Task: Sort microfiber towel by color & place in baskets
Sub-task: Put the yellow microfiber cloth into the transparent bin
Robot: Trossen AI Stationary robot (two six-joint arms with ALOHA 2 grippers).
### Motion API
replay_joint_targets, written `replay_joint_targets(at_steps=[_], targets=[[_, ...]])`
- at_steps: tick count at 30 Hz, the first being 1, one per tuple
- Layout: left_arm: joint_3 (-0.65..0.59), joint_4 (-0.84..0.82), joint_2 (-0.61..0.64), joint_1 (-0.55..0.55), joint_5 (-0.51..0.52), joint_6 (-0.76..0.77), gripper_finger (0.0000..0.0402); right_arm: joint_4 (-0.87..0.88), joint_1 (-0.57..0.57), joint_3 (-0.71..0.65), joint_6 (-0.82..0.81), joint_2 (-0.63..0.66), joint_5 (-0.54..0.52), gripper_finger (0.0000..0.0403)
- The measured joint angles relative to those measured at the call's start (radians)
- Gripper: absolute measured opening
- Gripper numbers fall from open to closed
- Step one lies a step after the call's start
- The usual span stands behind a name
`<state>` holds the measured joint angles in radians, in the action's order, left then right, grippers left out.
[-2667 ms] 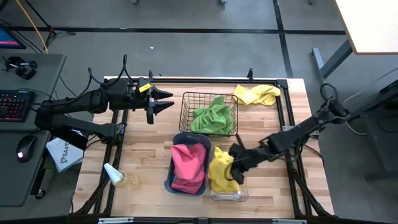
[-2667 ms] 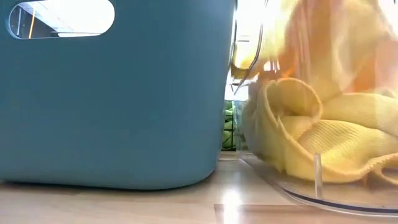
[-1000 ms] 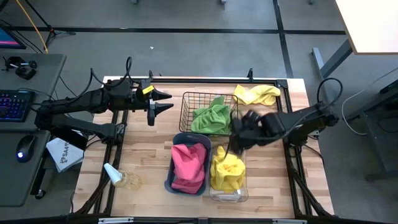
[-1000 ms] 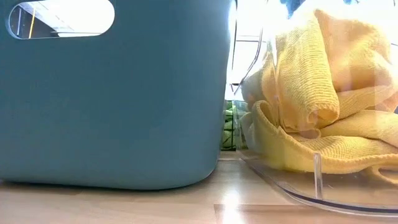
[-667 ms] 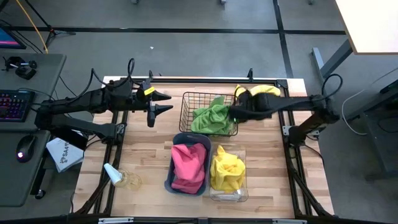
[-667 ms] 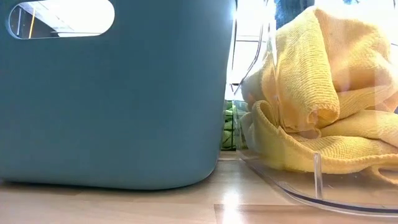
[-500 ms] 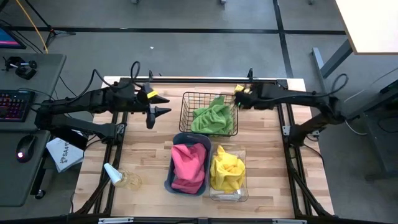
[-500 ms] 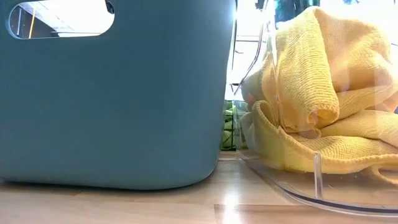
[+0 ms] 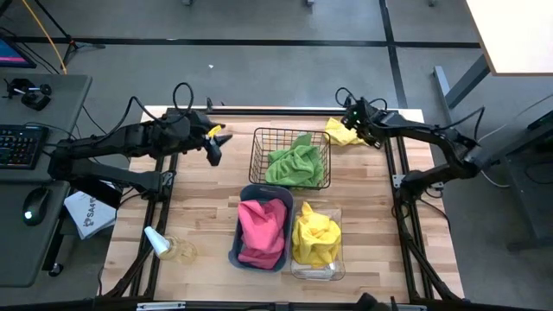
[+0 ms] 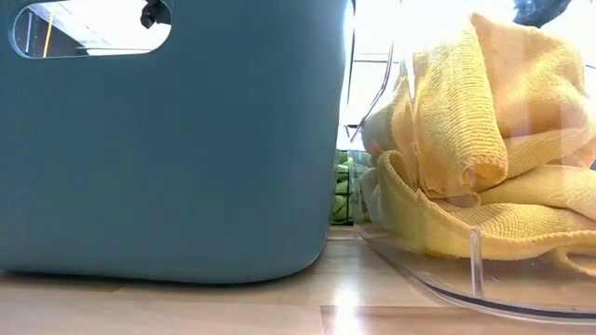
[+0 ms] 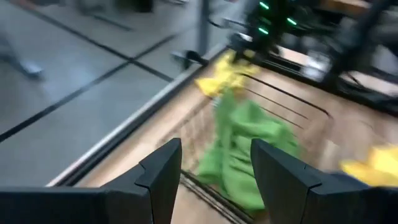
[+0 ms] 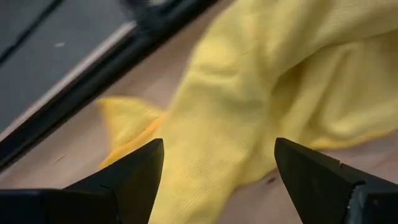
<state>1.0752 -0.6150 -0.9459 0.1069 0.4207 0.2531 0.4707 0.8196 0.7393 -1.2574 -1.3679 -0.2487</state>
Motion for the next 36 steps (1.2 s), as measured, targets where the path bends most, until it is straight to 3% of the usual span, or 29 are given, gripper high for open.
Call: replay_joint_targets(at_steps=[6,14,17,20,26,32,36], targets=[[0.0,-0.001,-0.002,0.036,0.064,0.11,0.0181,-0.002,0.081,-0.002,0.019,-0.106,0.041,0.0302],[0.0,-0.015,-0.017,0.087,0.038,0.023,0.0181,-0.024,0.09,0.004,0.049,-0.22,0.042,0.03],[0.0,-0.044,-0.017,0.097,0.029,0.023,0.0181,-0.016,0.064,0.003,0.124,-0.224,0.037,0.0274],[0.0,-0.051,-0.014,0.106,0.005,-0.023,0.0181,0.012,0.022,0.002,0.187,-0.205,0.04,0.0218],[0.0,-0.045,0.017,0.136,-0.108,-0.178,0.0181,0.119,-0.086,-0.005,0.294,-0.063,0.037,0.0027],[0.0,0.0,0.035,0.188,-0.105,-0.251,0.0181,0.098,-0.205,0.015,0.378,0.246,0.02,0.0012],[0.0,0.069,0.035,0.219,-0.118,-0.282,0.0181,-0.052,-0.346,0.056,0.454,0.454,0.016,0.001]])
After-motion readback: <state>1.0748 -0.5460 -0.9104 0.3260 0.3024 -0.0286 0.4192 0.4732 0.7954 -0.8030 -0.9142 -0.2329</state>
